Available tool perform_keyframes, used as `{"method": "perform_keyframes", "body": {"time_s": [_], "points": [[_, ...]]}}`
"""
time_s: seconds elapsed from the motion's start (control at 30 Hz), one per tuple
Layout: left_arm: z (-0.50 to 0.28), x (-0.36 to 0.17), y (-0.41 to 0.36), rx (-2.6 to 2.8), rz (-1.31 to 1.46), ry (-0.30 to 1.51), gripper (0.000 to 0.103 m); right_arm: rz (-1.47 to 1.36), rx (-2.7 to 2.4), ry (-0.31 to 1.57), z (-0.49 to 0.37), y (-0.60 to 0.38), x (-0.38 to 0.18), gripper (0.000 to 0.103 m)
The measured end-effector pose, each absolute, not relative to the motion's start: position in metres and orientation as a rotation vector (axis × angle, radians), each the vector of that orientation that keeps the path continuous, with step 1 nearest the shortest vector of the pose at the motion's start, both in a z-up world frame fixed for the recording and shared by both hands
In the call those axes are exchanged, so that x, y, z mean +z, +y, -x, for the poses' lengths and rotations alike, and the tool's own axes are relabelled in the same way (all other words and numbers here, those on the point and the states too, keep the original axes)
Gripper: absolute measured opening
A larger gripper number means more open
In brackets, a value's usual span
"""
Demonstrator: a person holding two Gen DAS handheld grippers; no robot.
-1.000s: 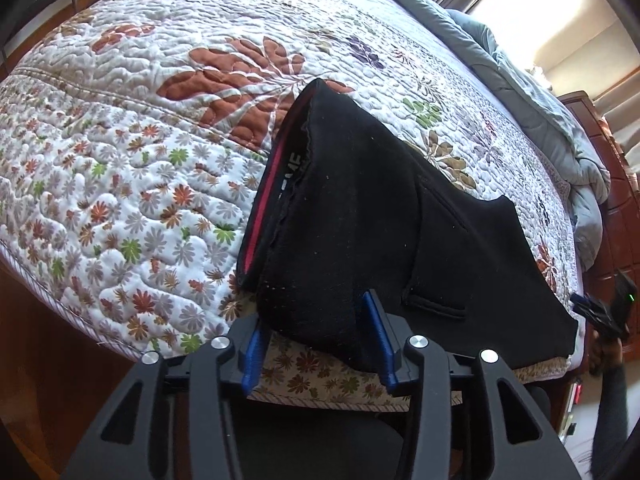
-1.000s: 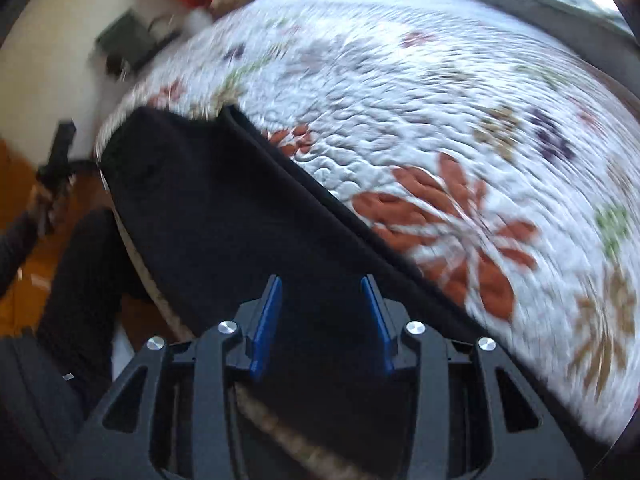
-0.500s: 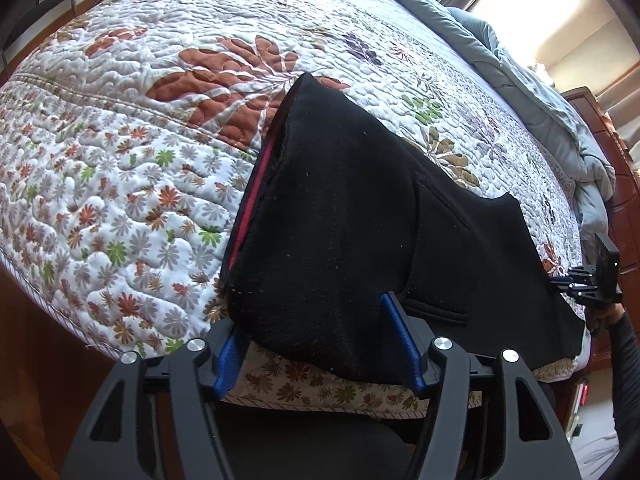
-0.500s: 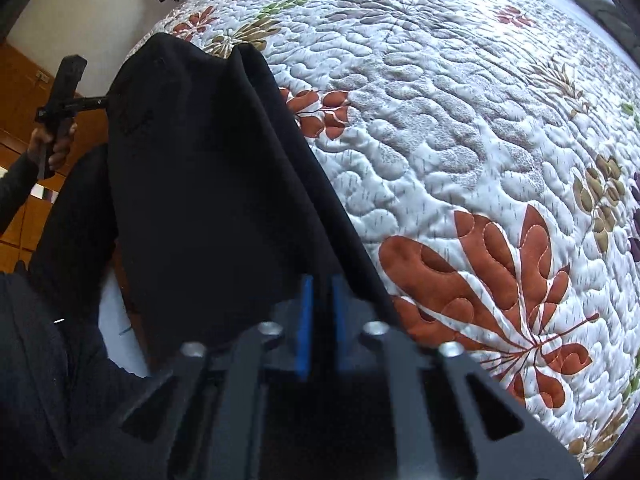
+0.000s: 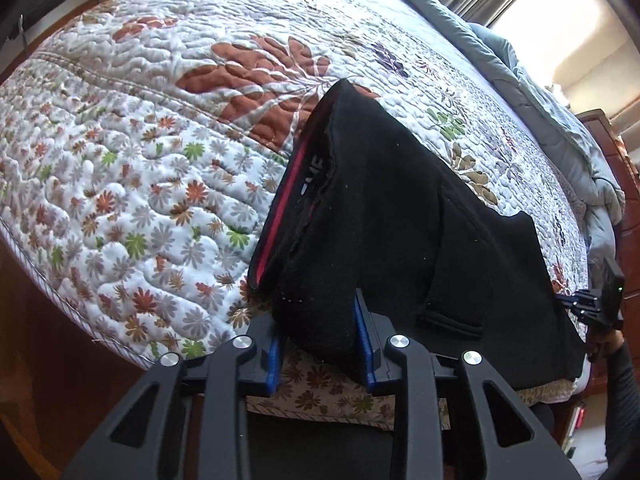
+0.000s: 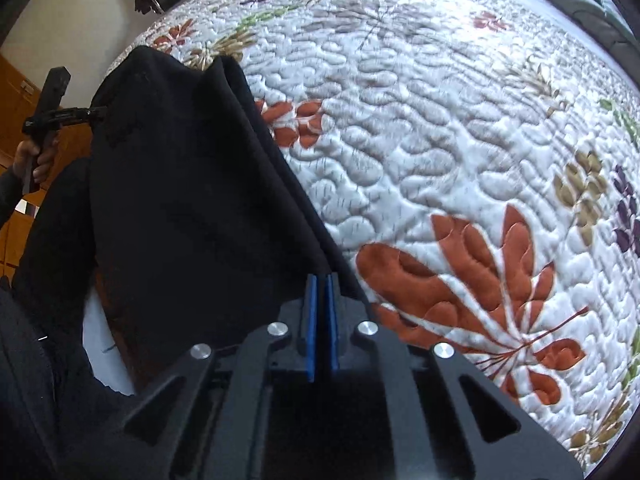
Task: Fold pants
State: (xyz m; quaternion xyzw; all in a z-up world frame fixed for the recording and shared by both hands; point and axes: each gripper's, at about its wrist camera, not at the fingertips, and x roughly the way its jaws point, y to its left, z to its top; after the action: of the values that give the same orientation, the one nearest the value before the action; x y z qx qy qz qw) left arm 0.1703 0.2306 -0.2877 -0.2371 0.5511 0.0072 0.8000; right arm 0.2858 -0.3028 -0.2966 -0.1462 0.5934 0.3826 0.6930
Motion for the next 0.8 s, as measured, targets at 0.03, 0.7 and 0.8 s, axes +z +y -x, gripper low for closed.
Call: {"method": "perform_keyframes", "body": {"time_s": [0.03,0.7,0.8], "points": [[-0.172,-0.286,0.230,0.009,0.497,1.190,0.030,0.290,0.859,1.329,-0.288,-0.309,-0.291,0.013],[-0.176,-0.287,0.210,0.006,0.424,1.188,0.059,0.359,0.592,1.416,-0.259,-0.433,-0.285,0.000],[-0.177,-0.288,0.209,0.031,0.446,1.180,0.060,0.341,0.528,1.366,-0.262,-0.445,-0.276,0.003]]}}
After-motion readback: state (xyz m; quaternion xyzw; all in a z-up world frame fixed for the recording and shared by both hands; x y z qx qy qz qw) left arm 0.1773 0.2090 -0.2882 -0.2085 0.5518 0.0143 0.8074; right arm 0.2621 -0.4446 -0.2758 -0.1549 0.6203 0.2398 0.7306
